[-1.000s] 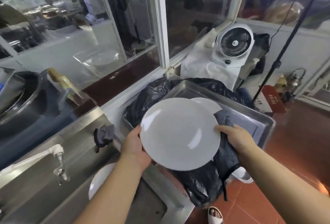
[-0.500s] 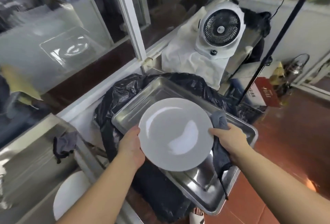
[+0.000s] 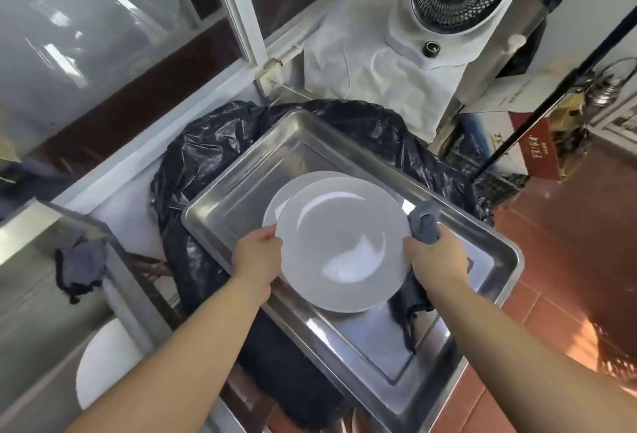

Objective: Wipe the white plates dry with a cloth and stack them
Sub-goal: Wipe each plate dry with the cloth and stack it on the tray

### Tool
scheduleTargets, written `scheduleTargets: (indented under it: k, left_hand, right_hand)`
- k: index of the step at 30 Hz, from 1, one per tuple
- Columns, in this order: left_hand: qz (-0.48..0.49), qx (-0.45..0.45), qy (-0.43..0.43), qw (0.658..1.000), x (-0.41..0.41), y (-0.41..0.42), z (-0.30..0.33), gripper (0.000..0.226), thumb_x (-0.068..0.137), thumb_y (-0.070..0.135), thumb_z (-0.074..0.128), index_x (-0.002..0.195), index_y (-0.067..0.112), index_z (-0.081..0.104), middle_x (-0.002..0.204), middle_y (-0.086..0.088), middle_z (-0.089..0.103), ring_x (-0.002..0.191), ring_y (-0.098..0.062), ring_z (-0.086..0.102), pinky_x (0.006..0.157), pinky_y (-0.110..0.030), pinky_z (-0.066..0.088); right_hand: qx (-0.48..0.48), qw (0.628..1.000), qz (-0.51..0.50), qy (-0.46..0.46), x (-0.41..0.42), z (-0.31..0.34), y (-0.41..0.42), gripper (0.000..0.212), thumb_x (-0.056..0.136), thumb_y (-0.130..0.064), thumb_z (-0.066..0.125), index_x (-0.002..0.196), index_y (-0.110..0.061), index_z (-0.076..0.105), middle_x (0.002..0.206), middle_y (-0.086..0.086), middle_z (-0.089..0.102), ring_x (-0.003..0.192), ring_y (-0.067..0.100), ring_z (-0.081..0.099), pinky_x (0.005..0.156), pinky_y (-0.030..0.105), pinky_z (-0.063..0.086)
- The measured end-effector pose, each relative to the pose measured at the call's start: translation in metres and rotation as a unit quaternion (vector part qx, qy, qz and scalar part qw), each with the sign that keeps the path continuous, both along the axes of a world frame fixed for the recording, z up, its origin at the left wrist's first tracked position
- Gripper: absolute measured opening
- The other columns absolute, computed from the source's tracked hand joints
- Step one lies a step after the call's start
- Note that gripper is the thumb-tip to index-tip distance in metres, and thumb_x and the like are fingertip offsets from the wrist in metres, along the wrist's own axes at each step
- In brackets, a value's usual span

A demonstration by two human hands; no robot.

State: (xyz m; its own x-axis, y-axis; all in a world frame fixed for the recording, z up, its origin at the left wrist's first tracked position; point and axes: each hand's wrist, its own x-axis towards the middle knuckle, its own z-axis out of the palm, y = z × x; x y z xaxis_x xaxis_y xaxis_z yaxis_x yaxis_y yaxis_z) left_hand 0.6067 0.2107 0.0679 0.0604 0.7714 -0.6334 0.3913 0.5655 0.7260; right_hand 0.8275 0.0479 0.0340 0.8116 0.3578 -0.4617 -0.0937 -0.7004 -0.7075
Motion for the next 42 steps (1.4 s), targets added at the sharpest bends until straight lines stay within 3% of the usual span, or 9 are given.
scheduleTargets:
  k: [4,10,13,17,24,29,34,38,42]
  left_hand:
    - [-0.019,0.03,0.033,0.999,0.005,0.013,-0.001,0.077,0.093,0.005,0.059,0.051,0.07,0.063,0.063,0.042,0.064,0.08,-0.001,0.063,0.042,-0.003,0.042]
    - [-0.077,0.097,0.093,0.988,-0.005,0.03,-0.017,0.039,0.091,0.01,0.062,0.083,0.045,0.077,0.069,0.042,0.067,0.085,-0.001,0.067,0.06,-0.017,0.047]
    - [-0.091,0.106,0.105,0.985,-0.009,0.035,-0.022,0.044,0.09,0.01,0.064,0.07,0.048,0.072,0.072,0.036,0.071,0.086,-0.003,0.07,0.063,-0.022,0.05]
    - [-0.098,0.127,0.126,0.979,-0.01,0.039,-0.028,0.034,0.09,0.01,0.061,0.086,0.041,0.074,0.085,0.024,0.074,0.09,-0.004,0.069,0.07,-0.024,0.052]
    - [-0.124,0.15,0.153,0.969,-0.009,0.046,-0.043,0.04,0.092,0.006,0.056,0.079,0.042,0.068,0.087,0.018,0.072,0.085,-0.007,0.065,0.065,-0.021,0.047]
    - [-0.139,0.164,0.166,0.962,-0.008,0.051,-0.052,0.034,0.092,0.003,0.052,0.086,0.029,0.074,0.092,0.0,0.073,0.082,-0.019,0.066,0.07,-0.029,0.051]
    - [-0.135,0.193,0.172,0.956,-0.005,0.047,-0.057,0.034,0.09,-0.002,0.048,0.065,0.017,0.06,0.085,-0.016,0.067,0.071,-0.029,0.057,0.063,-0.03,0.046]
    - [-0.136,0.203,0.179,0.953,-0.002,0.047,-0.055,0.04,0.092,-0.001,0.047,0.063,0.025,0.054,0.101,-0.024,0.067,0.074,-0.03,0.059,0.067,-0.037,0.052]
    - [-0.157,0.193,0.2,0.948,-0.003,0.049,-0.052,0.033,0.096,-0.001,0.048,0.074,0.02,0.061,0.112,-0.021,0.068,0.084,-0.032,0.064,0.065,-0.032,0.05]
  right_hand:
    - [-0.001,1.0,0.0,-0.014,0.0,-0.007,0.014,0.012,0.082,-0.024,0.065,0.077,-0.024,0.054,0.066,0.0,0.062,0.061,0.023,0.059,0.054,0.031,0.04]
    - [-0.01,1.0,0.013,-0.026,-0.005,-0.013,0.027,0.011,0.082,-0.021,0.062,0.077,-0.021,0.053,0.066,0.001,0.06,0.06,0.023,0.056,0.053,0.031,0.039]
    - [-0.017,0.999,0.02,-0.027,-0.008,-0.016,0.032,0.009,0.084,-0.021,0.062,0.081,-0.02,0.054,0.072,0.003,0.063,0.064,0.023,0.058,0.056,0.032,0.042]
    - [-0.037,0.998,0.029,-0.038,-0.012,-0.019,0.039,0.006,0.085,-0.02,0.059,0.082,-0.019,0.054,0.074,0.003,0.062,0.066,0.022,0.056,0.056,0.032,0.04]
    - [-0.053,0.997,0.028,-0.043,-0.016,-0.024,0.042,0.005,0.087,-0.02,0.057,0.085,-0.022,0.053,0.078,0.003,0.064,0.069,0.021,0.058,0.055,0.031,0.039]
    - [-0.056,0.997,0.027,-0.044,-0.017,-0.025,0.046,0.005,0.087,-0.022,0.057,0.089,-0.023,0.052,0.082,0.002,0.066,0.074,0.022,0.061,0.063,0.035,0.047]
    - [-0.07,0.994,0.056,-0.06,-0.018,-0.024,0.049,0.009,0.088,-0.025,0.058,0.093,-0.025,0.051,0.084,0.0,0.065,0.077,0.022,0.063,0.07,0.039,0.054]
    - [-0.075,0.993,0.07,-0.056,-0.016,-0.022,0.052,0.014,0.086,-0.027,0.061,0.095,-0.024,0.052,0.083,-0.001,0.064,0.074,0.019,0.061,0.063,0.035,0.048]
    - [-0.063,0.995,0.056,-0.049,-0.013,-0.016,0.046,0.017,0.086,-0.036,0.063,0.093,-0.024,0.053,0.079,-0.002,0.064,0.071,0.018,0.061,0.055,0.03,0.041]
